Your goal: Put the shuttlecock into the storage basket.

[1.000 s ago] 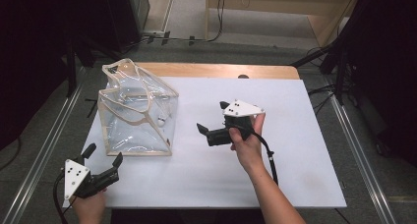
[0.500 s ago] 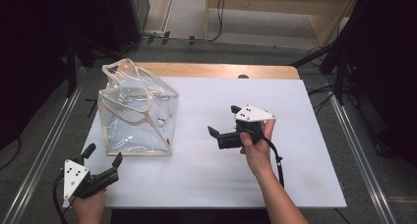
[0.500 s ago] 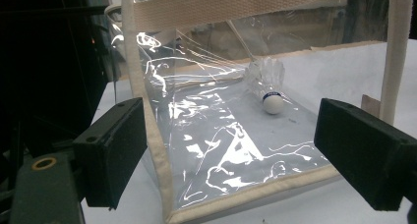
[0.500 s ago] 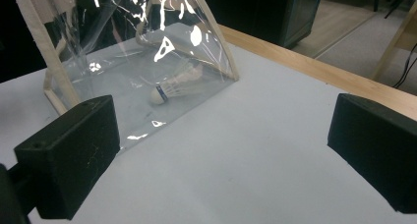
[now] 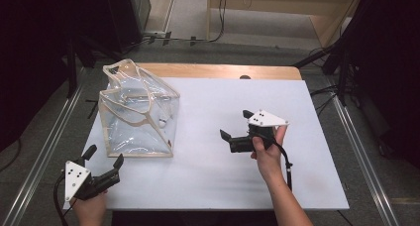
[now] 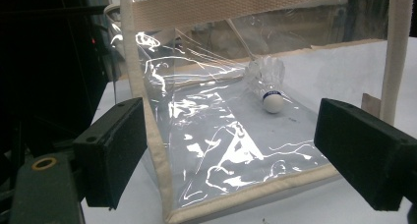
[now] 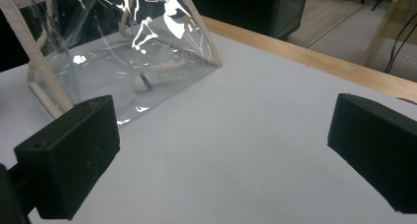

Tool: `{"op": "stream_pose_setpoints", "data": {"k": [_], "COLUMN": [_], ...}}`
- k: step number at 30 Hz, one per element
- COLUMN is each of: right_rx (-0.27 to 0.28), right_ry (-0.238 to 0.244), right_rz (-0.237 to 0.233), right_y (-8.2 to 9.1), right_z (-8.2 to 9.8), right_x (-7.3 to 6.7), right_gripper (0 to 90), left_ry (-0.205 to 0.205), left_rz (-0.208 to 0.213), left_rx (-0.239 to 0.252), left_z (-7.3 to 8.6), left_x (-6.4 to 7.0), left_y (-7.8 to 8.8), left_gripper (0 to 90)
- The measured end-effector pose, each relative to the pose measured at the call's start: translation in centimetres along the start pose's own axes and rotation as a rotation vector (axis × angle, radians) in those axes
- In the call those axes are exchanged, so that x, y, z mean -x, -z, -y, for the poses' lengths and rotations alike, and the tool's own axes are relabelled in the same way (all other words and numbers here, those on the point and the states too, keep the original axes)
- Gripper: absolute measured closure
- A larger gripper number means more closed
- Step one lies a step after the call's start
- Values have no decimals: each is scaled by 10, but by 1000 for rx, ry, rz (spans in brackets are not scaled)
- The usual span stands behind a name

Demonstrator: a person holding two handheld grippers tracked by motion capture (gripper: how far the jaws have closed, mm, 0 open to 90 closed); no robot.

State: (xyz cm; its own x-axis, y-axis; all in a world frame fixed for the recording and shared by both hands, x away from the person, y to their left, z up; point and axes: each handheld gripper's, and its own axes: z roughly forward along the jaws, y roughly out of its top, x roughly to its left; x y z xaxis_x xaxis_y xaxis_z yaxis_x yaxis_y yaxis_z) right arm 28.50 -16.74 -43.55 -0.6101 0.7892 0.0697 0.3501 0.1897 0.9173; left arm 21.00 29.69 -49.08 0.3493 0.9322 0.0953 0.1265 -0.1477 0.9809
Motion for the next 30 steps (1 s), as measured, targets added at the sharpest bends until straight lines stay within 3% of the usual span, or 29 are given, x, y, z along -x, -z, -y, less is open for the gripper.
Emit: {"op": "stream_pose_setpoints", "data": {"k": [30], "right_rx": [-5], "right_ry": [-39], "right_rz": [86], "right_y": [30], "right_z": [43], "right_x": [35], "right_gripper": [0], "left_ry": [0], "left_rz": [-3], "left_rx": [-2], "left_z": [0], "left_x": [0], "left_y": [0], "left_gripper": [133]}}
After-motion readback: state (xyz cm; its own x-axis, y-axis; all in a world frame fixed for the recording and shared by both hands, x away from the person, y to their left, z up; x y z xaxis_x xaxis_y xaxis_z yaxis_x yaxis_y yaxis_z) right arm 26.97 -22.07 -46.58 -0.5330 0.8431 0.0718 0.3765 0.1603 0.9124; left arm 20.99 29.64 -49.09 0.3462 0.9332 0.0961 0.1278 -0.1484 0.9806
